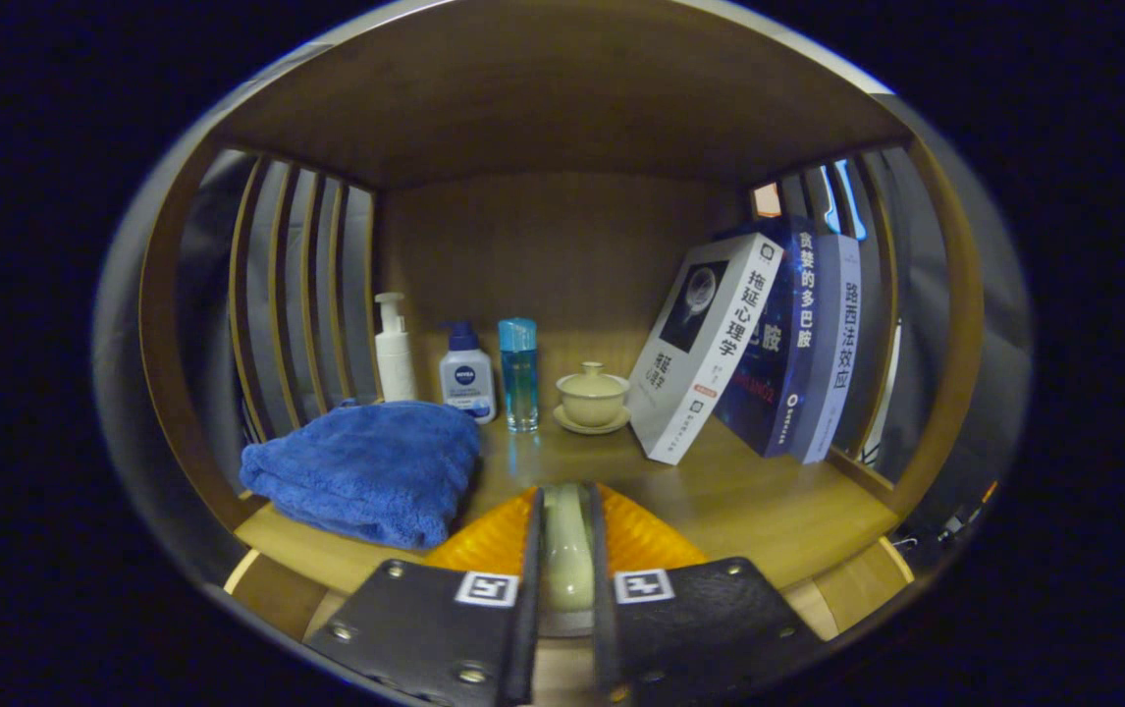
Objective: Pull open the drawer, take out the items inside it, and place them on the countertop above the cabinet.
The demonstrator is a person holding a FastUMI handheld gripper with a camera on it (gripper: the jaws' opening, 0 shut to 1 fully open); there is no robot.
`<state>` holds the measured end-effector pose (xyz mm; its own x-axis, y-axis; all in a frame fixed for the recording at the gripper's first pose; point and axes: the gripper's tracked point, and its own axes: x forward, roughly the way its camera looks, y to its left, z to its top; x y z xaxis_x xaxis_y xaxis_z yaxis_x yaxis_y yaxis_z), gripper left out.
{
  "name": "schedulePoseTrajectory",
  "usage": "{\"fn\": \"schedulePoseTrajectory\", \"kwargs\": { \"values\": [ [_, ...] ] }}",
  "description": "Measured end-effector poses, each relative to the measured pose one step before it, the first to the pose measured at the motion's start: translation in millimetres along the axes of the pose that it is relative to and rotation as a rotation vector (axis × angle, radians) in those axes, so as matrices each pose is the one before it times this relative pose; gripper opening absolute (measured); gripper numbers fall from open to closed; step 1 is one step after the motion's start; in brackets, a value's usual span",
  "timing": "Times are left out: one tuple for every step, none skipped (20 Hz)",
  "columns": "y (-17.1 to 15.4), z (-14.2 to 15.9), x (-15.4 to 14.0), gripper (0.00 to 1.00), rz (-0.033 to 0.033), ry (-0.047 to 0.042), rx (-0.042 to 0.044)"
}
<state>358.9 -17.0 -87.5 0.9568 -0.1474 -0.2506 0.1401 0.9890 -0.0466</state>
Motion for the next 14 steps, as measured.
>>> {"fn": "schedulePoseTrajectory", "kwargs": {
  "values": [
    [-0.78,5.60,-3.56,0.36,0.00138,-0.01039,0.00263],
    [-0.76,7.89,-4.53,0.46,0.00357,-0.02035,0.00250],
    [-0.86,8.26,-2.99,0.56,0.00072,-0.02102,0.00306],
    [-1.51,5.99,-5.70,0.66,-0.00561,-0.01628,0.00150],
    [-1.44,4.75,-8.66,0.77,-0.00562,-0.00492,-0.00184],
    [-1.31,4.54,-8.94,0.87,-0.00687,-0.00438,-0.00669],
    [-2.40,4.14,-9.89,0.97,-0.00837,-0.00705,-0.01102],
    [-2.35,3.75,-11.45,0.97,-0.00906,-0.00823,-0.01058],
    [-0.65,1.55,-12.77,0.97,-0.00540,-0.00735,-0.00743],
    [-0.54,0.60,-12.98,0.97,-0.00554,-0.00230,-0.00527],
    [-1.33,-1.10,-14.83,0.97,-0.00826,-0.00458,-0.00326],
    [-0.43,-1.32,-14.31,0.97,-0.00332,-0.00262,0.00360],
    [1.25,-2.97,-13.41,0.98,0.00145,-0.00287,0.00709],
    [0.91,-3.97,-13.78,0.98,0.00043,-0.00175,0.00755]
  ]
}}
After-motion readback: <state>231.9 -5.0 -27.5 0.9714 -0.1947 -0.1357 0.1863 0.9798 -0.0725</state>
